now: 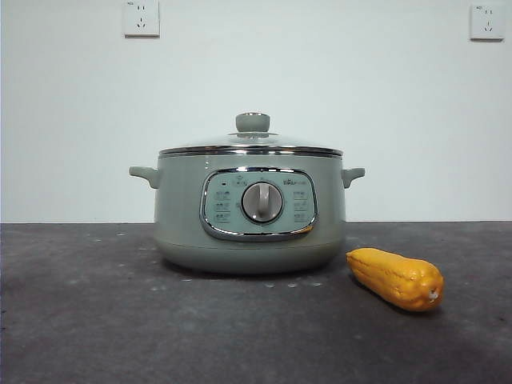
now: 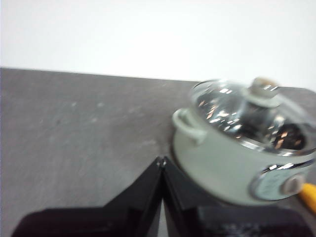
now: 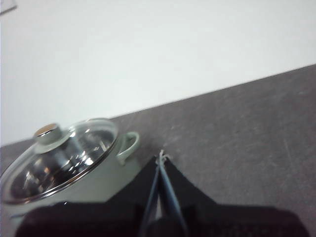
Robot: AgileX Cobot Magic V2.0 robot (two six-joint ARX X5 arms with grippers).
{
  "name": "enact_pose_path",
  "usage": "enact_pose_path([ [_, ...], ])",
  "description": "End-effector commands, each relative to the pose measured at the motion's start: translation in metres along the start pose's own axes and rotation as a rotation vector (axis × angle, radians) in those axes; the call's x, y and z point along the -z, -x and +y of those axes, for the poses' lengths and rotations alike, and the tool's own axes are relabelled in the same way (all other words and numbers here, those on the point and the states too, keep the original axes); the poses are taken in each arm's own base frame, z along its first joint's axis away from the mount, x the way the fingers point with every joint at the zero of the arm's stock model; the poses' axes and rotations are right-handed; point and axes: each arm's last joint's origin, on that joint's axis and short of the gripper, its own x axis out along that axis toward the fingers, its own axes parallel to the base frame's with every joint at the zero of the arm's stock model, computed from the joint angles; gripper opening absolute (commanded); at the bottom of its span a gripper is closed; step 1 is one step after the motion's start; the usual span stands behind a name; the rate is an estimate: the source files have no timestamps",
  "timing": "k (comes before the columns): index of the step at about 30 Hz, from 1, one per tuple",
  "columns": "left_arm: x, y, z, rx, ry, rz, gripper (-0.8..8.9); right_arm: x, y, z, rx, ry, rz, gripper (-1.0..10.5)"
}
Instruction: Pick up the corn,open the lid,put the corn in the pot,close the lid
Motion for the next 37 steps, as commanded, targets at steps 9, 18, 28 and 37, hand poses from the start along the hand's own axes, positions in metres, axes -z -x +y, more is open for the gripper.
enact_pose_path([
  [9,-0.077,0.012,-0.02,0.138,-0.032,0.103,-0.07,-0.086,-0.004,0.027,-0.046,0.151,0.298,-0.1],
  [18,-0.114,0.022,-0.03,0.198,-0.074,0.196,-0.07,-0.123,-0.006,0.039,-0.135,0.208,0.571,-0.1],
  [28,-0.119,0.02,-0.032,0.231,-0.072,0.221,0.01,-0.127,-0.007,0.041,-0.138,0.214,0.609,0.0],
  [37,-0.119,0.02,-0.032,0.228,-0.048,0.223,5.87,-0.127,-0.007,0.041,-0.147,0.202,0.608,5.7],
])
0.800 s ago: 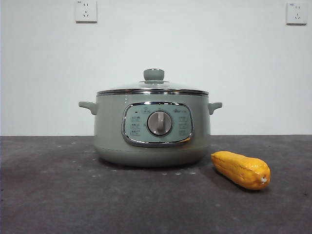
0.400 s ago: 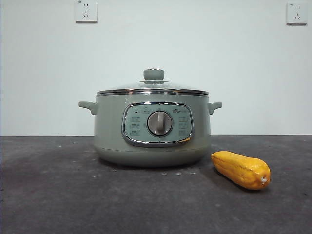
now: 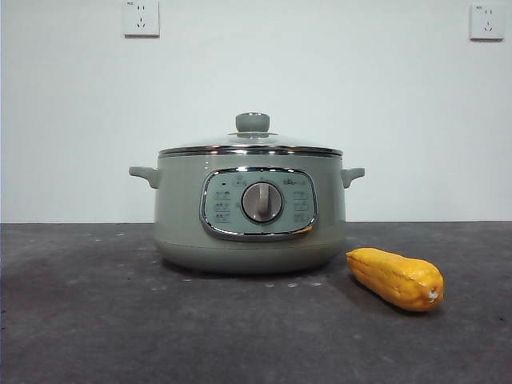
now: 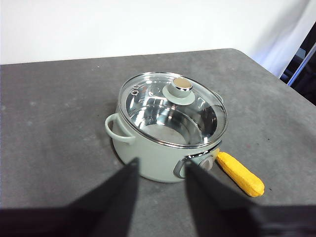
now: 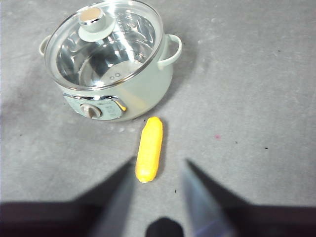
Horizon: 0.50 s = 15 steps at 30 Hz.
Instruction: Pick up the corn,open the lid,put the corn in the pot,close the lid
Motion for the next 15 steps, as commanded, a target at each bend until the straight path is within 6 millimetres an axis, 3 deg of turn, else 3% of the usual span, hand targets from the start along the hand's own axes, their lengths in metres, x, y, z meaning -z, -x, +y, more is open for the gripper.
enact_pose_path([
  [1,-0.001,0.001,-0.001,0.007,0.001,-0.007,5.93,-0.001,0.001,0.0,-0.006,0.005,-0.008,5.9],
  [9,-0.001,0.001,-0.001,0.007,0.003,-0.006,5.95,-0.004,-0.007,-0.002,-0.046,-0.01,0.016,5.9],
  [15,-0.001,0.001,-0.001,0.007,0.003,-0.006,5.95,-0.011,-0.026,-0.005,-0.098,-0.034,0.083,5.9],
])
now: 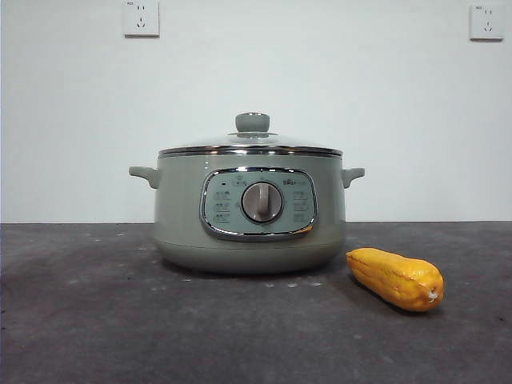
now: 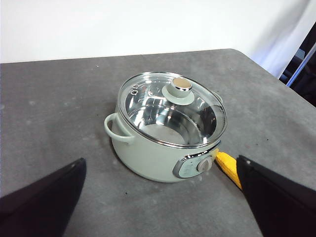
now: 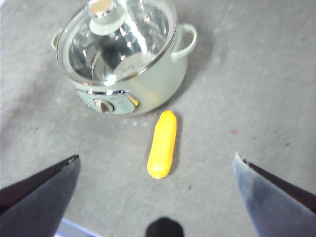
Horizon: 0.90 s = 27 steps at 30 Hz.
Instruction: Pick up the corn,open the lid,put the corn in the pot,close the lid
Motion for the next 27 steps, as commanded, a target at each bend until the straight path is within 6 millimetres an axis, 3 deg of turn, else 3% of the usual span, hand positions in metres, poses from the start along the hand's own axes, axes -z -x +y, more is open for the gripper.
enact_pose_path([
  [1,-0.001,0.0,-0.001,0.006,-0.001,-0.005,5.95,-0.005,-0.011,-0.001,-0.03,-0.007,0.036,5.9],
  [7,-0.001,-0.002,0.001,0.006,0.004,0.003,5.95,-0.017,-0.054,-0.003,-0.101,0.0,0.189,5.9],
  [15,-0.002,-0.003,0.001,0.006,0.007,0.008,5.94,-0.023,-0.136,0.001,-0.078,0.053,0.434,5.6],
  [21,-0.002,-0.003,0.001,0.005,0.007,0.008,5.95,-0.016,-0.196,0.008,-0.058,0.077,0.579,5.6],
  [27,-0.002,-0.003,0.001,0.005,0.007,0.009,5.95,-0.003,-0.239,0.013,-0.011,0.087,0.682,5.6],
])
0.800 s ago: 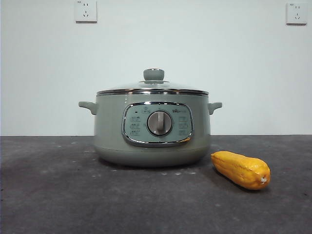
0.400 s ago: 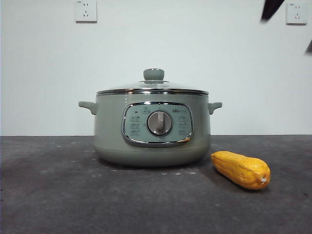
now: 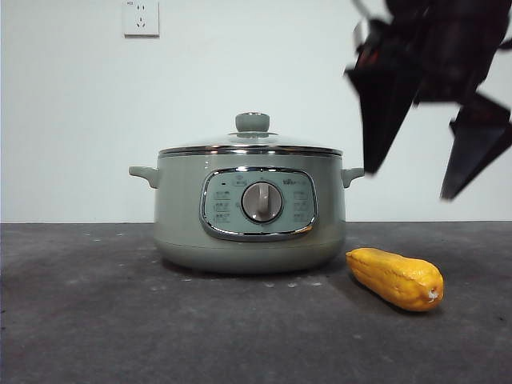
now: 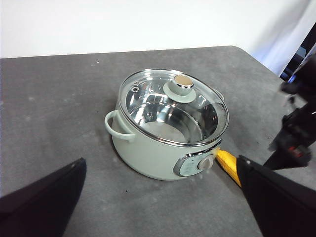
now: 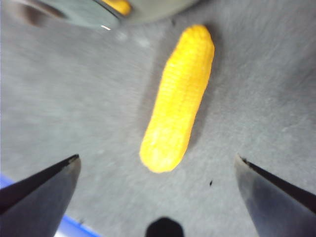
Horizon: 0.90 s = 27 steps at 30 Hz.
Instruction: Pick up the corn,open the lid,put the corn in the pot,close the lid
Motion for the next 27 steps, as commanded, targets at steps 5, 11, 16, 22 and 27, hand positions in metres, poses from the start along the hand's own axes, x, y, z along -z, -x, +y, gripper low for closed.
enact_pose_path([
  [5,-0.001,0.001,-0.001,0.006,-0.001,-0.006,5.95,-0.006,-0.042,0.002,0.015,-0.028,0.073,5.6],
  [11,-0.001,0.0,-0.001,0.005,-0.001,-0.005,5.95,0.011,-0.071,-0.001,0.019,-0.053,0.075,5.6],
  [16,-0.002,-0.002,0.001,0.005,0.003,0.002,5.95,0.02,-0.084,-0.005,0.05,-0.067,0.071,3.5],
  [22,-0.002,-0.005,0.002,0.005,0.009,0.013,5.94,0.018,-0.086,-0.004,0.047,-0.063,0.038,0.7],
  [27,-0.002,-0.006,0.003,0.005,0.011,0.016,5.94,0.018,-0.084,-0.003,0.046,-0.055,0.032,-0.1],
])
